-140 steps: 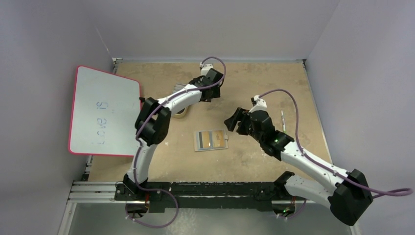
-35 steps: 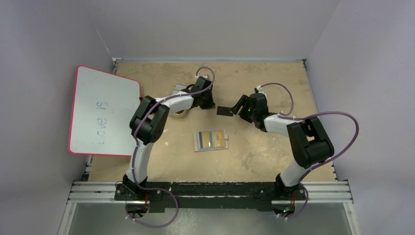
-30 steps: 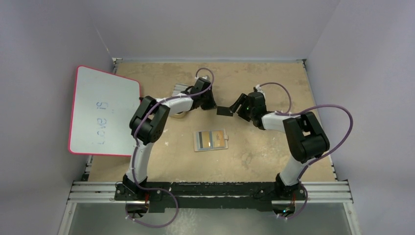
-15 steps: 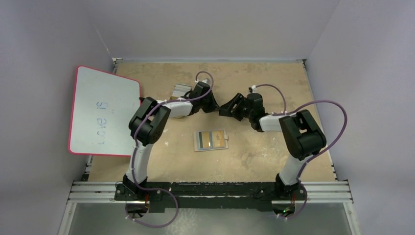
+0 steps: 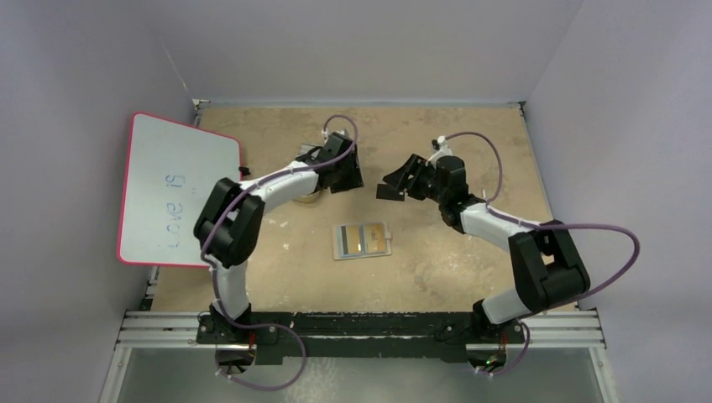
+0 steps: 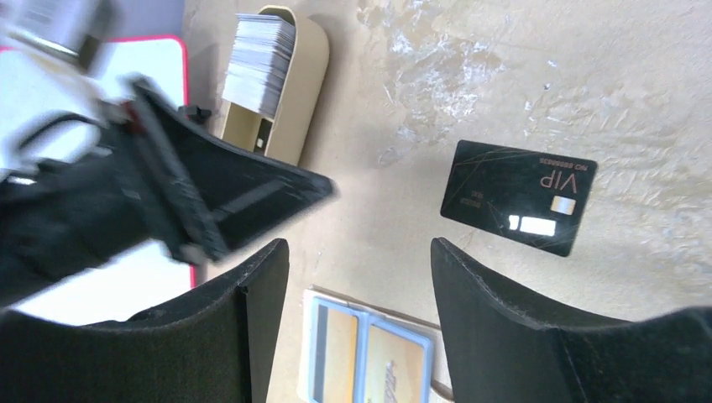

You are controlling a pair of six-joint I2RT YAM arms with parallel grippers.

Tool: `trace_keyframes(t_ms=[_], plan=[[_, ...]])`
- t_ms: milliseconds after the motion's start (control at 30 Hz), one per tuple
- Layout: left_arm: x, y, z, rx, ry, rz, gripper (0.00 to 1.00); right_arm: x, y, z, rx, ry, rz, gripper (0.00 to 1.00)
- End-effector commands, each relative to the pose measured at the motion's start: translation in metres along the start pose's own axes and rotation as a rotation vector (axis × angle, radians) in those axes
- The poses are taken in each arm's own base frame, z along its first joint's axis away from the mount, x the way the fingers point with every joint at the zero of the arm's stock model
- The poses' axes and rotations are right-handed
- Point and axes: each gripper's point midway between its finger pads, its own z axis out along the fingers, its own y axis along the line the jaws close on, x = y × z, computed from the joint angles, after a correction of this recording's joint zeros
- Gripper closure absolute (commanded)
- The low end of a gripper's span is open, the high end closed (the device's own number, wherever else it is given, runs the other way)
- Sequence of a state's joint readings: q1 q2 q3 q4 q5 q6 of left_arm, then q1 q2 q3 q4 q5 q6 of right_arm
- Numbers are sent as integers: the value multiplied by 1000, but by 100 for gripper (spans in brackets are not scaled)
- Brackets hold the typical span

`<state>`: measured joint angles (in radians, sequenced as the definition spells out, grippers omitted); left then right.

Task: Put the credit cards into the card holder
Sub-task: Adjust the credit card at the center of the board, then move the card holder to the center of the board.

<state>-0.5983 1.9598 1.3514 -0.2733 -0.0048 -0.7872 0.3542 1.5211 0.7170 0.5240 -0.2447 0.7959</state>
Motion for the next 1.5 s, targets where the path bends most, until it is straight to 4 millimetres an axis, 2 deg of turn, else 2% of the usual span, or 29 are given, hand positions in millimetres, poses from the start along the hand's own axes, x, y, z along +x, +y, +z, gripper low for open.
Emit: trace_keyframes(t_ms=[0,100,200,333,433,600,733,833,900,967,1067,1167,1300,1467], plan=[[-87,20,-80,-178,-295,27,49,-2,-7,-13,62,20,-154,35],[-108,49,-100,-280,-384,-44,36,-4,-7,-24,73,0,-163,35],[-121,73,-106,-318,-418,-136,29,-7,-2,-32,63,-16,-178,35],[-128,88,-102,-307,-419,-194,27,-6,-2,-40,70,-11,-199,35],[-121,85,-96,-270,-379,-123,31,5,-14,-43,132,25,-155,36],[-82,84,-101,-248,-265,-44,38,48,-12,-44,100,117,-81,38],[-34,75,-116,-273,-173,66,39,78,-5,-40,75,172,-98,40],[7,59,-124,-219,-121,103,42,83,-21,-38,143,207,-220,47],[36,55,-121,-132,-57,60,48,78,-34,-39,197,199,-290,52],[55,55,-119,-87,-30,27,51,80,-38,-38,216,217,-298,55],[75,65,-112,-82,0,-5,51,98,-33,-34,167,267,-240,55],[90,66,-106,-47,39,-28,50,121,-20,-30,121,292,-192,56],[100,74,-108,-54,59,-45,49,144,1,-29,58,331,-164,56],[100,92,-109,-66,112,-78,50,165,42,-35,-68,366,-179,56]])
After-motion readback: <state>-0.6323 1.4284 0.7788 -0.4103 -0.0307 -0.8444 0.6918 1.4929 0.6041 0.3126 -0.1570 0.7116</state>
